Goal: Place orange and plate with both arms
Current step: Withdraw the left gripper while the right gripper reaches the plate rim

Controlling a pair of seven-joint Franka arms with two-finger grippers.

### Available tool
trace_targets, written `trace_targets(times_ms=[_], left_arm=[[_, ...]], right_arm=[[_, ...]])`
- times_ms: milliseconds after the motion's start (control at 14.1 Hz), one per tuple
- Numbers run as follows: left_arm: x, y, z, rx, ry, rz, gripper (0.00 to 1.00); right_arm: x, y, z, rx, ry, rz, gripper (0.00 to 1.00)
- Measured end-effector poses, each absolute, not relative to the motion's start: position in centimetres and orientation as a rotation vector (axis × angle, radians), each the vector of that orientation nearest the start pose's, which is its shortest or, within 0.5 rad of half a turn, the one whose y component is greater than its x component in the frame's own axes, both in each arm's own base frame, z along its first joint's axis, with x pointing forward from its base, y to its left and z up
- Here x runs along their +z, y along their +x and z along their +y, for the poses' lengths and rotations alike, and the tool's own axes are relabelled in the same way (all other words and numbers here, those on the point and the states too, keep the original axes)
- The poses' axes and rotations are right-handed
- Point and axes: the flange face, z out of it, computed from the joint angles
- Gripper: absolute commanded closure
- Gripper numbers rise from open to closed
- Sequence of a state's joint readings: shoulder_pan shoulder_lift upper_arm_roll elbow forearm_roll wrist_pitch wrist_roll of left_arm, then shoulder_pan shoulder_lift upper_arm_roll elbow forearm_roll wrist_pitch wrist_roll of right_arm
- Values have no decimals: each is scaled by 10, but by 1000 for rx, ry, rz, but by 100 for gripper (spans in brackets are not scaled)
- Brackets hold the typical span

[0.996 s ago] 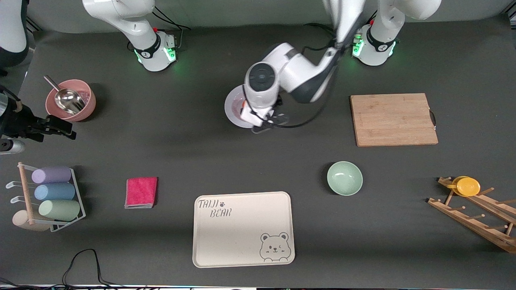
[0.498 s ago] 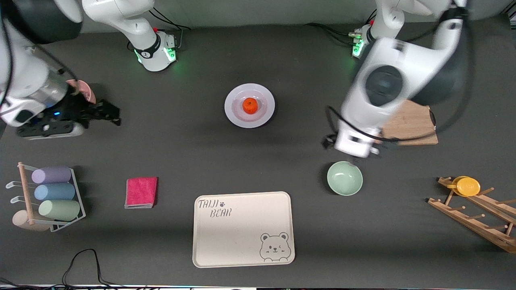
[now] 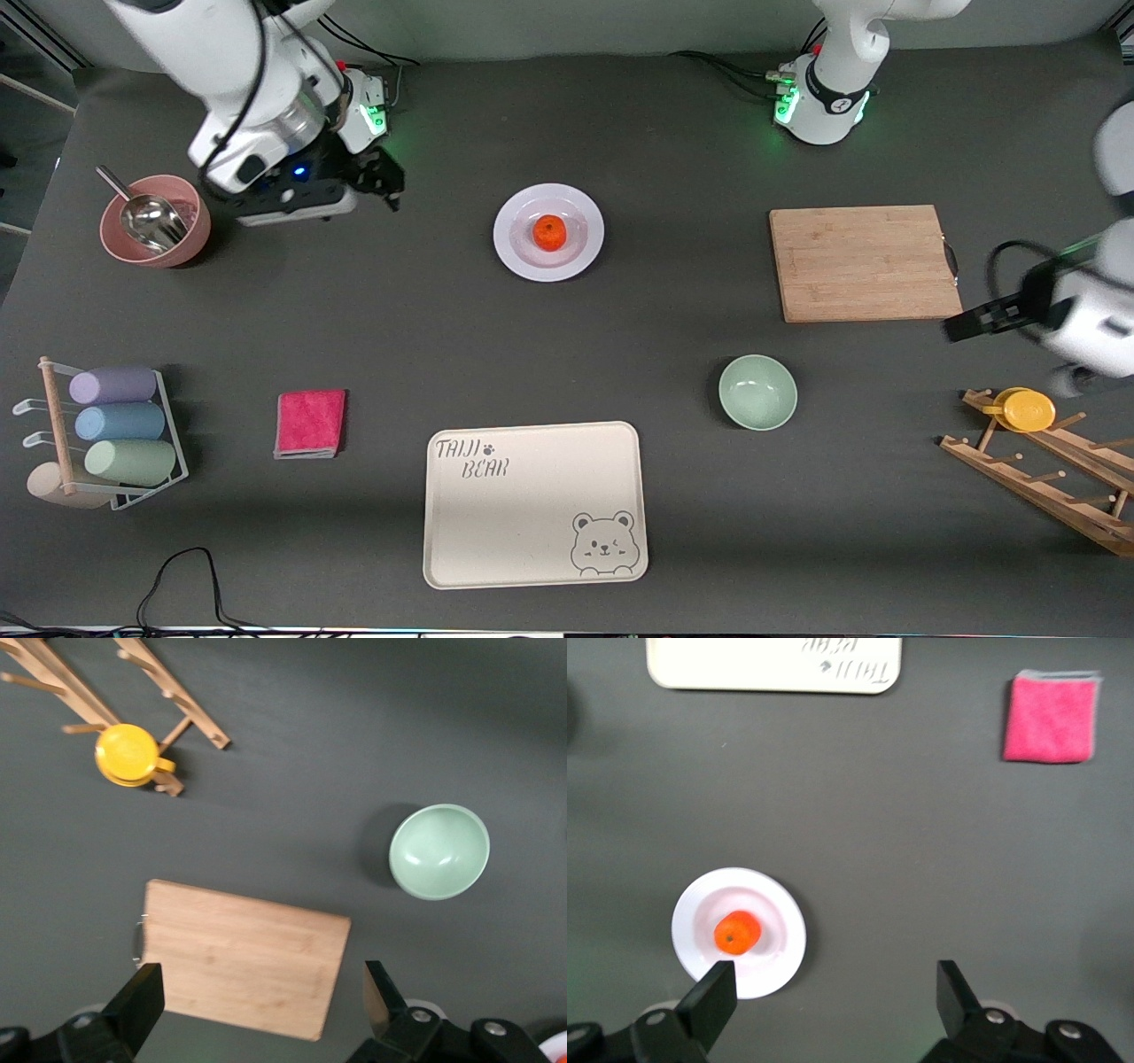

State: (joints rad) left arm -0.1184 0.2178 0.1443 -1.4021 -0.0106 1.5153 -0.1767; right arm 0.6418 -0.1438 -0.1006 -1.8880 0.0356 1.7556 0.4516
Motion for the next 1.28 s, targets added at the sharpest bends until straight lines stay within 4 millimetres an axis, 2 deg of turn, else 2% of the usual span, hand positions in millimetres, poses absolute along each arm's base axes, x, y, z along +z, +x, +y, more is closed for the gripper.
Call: trace_targets(times_ms=[142, 285, 498, 712, 783, 854, 925, 1139, 1281], left_arm=[[599, 590, 37, 172, -3116, -215, 0], [612, 572, 54, 170, -3132, -149, 0], [615, 545, 61, 159, -3151, -87, 0], [601, 524, 62, 110, -3164, -71, 0], [594, 522, 62, 112, -3166, -68, 0], [584, 521, 61, 137, -3167, -62, 0], [581, 520, 58, 154, -3167, -48, 0], [577, 521, 30, 176, -3148, 23, 0], [575, 521, 20, 184, -3126, 33, 0]], right_arm=[[563, 429, 282, 21, -3087, -157, 0], [559, 416, 288, 16, -3080, -187, 0], [555, 410, 287, 17, -3075, -186, 0], [536, 422, 275, 48, -2964, -123, 0], [523, 427, 269, 58, -2901, -130, 0], [494, 432, 260, 59, -2823, -145, 0], [478, 431, 259, 43, -2776, -159, 0], [423, 425, 257, 44, -2631, -167, 0], [386, 421, 252, 38, -2531, -154, 0]])
